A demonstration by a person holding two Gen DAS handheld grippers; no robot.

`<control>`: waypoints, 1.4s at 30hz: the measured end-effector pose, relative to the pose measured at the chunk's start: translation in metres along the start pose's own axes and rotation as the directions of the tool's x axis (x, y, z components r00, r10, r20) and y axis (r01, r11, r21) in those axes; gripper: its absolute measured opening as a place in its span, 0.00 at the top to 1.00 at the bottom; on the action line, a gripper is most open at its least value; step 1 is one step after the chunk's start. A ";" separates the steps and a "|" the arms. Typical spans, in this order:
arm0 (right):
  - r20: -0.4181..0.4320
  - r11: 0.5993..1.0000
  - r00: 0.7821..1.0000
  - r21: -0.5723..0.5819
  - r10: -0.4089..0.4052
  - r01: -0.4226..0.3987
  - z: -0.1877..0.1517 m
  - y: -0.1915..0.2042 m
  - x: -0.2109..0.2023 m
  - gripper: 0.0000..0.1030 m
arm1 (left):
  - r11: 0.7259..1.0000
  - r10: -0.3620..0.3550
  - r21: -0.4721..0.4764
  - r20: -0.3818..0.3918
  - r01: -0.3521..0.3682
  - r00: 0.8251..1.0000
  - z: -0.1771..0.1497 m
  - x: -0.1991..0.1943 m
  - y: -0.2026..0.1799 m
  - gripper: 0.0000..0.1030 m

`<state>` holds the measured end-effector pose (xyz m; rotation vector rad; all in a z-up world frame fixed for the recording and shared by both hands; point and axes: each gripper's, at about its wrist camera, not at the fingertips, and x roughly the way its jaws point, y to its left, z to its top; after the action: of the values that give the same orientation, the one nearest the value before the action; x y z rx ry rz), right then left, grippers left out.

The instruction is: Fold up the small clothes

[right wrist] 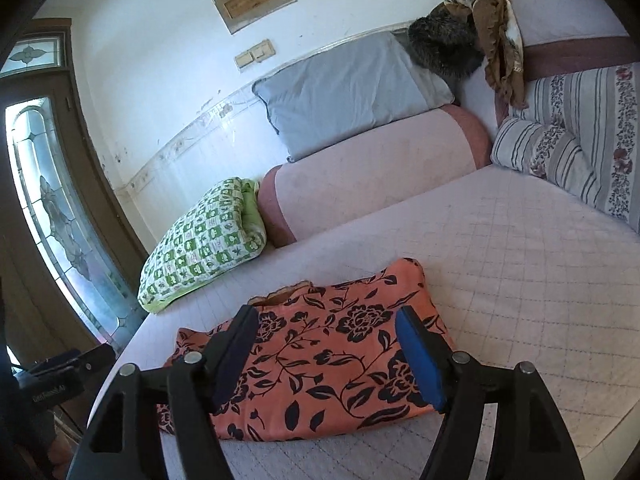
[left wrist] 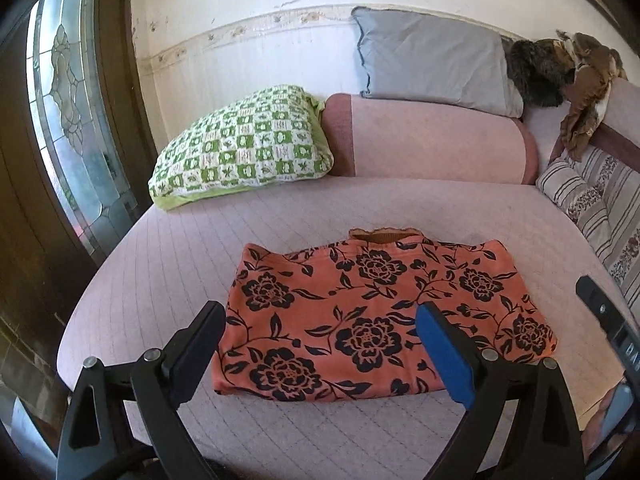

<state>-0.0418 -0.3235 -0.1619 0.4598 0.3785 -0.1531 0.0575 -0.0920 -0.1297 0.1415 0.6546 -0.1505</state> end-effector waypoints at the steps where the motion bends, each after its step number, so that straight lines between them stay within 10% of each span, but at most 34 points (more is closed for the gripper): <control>1: 0.004 1.000 1.000 -0.008 -0.001 0.001 0.000 0.000 -0.001 0.28 | 1.000 0.001 -0.002 -0.007 -0.001 1.000 0.002 -0.001 -0.002 0.07; 20: -0.027 1.000 0.999 -0.006 -0.021 0.021 -0.002 -0.007 0.007 0.28 | 0.998 -0.065 0.028 0.027 0.065 0.997 -0.004 -0.006 -0.005 0.07; 42: -0.309 0.987 0.947 0.100 -0.091 0.127 -0.022 -0.017 0.100 0.28 | 0.975 0.138 -0.152 -0.143 -0.160 0.980 -0.049 0.129 0.135 0.07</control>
<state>0.0396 -0.3343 -0.2257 0.5824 0.7007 -0.2141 0.1546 0.0363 -0.2360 0.0428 0.7819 0.0584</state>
